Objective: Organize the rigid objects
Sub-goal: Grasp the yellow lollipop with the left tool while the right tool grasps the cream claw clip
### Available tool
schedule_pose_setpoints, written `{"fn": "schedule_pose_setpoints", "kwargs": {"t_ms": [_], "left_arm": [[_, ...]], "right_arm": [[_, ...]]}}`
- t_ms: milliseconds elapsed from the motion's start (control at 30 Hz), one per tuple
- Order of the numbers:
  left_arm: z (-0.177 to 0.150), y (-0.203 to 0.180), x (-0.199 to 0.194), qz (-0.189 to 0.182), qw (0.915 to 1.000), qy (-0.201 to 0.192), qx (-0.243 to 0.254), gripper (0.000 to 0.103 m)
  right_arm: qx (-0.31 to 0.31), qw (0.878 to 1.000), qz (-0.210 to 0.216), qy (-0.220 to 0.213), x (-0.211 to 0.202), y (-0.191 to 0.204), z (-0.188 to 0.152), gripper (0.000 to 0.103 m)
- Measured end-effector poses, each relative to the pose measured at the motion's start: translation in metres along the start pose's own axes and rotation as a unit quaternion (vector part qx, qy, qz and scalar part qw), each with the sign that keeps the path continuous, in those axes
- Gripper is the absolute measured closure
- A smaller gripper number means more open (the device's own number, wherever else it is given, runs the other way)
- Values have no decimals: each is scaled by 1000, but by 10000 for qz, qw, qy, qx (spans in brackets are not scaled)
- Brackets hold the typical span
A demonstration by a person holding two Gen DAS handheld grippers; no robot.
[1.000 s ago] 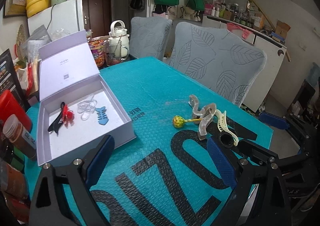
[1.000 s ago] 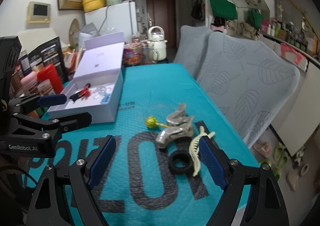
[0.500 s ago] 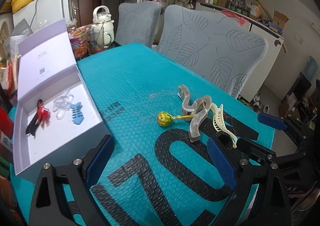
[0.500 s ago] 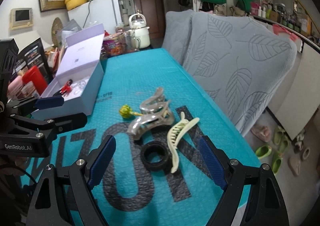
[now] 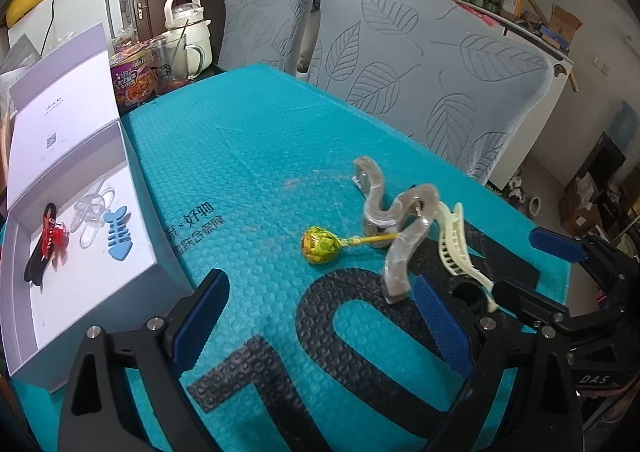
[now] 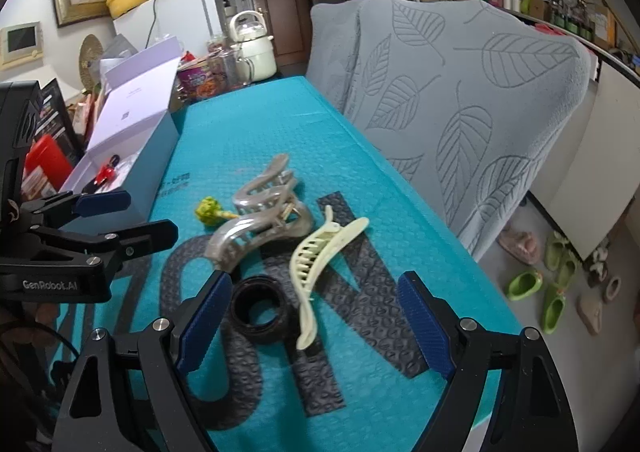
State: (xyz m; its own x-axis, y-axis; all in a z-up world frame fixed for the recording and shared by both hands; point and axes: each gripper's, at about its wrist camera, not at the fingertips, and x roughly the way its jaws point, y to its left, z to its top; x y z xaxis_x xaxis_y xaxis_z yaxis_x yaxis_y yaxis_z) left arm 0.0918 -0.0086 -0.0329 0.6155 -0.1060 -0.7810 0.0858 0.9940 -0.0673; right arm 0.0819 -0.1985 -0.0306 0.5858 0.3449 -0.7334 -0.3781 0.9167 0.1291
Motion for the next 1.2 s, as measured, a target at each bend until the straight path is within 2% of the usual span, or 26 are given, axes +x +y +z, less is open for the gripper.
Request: {"fn": "schedule_pose_setpoints", "kwargs": {"t_ms": [167,267,467,533,667,933,1000,1100,1133,1200], "left_arm": [[4,7,15,-15,9999,109,-7,12],[7,9,25,-104,9998,159,14,20],[10,5,41,-128,9986,219,455,35],[12,6,49,-150,9978,357,532,44],[16,10,58,-297,9967,433,613,45],[20,1,65,-480,9921,312,1117,47],[19,-2,68,-528,9910,380,1171,61],[19,-2,68,-583,9910,361,1147,63],[19,-1,67,-594,9912,370,1123,73],[20,-1,66,-647,9911,400,1088,76]], "right_arm": [[102,9999,24,83,7,-9,2,17],[148,9998,30,123,12,-14,4,17],[187,9996,-11,190,18,-19,7,17],[235,9995,-21,226,21,-22,9,17],[316,9992,-6,262,27,-25,11,17],[296,9987,11,403,40,-25,14,18],[297,9985,47,448,44,-25,16,22],[328,9980,73,532,49,-24,18,27],[332,9980,93,539,50,-24,18,29],[327,9978,144,550,52,-23,20,31]]}}
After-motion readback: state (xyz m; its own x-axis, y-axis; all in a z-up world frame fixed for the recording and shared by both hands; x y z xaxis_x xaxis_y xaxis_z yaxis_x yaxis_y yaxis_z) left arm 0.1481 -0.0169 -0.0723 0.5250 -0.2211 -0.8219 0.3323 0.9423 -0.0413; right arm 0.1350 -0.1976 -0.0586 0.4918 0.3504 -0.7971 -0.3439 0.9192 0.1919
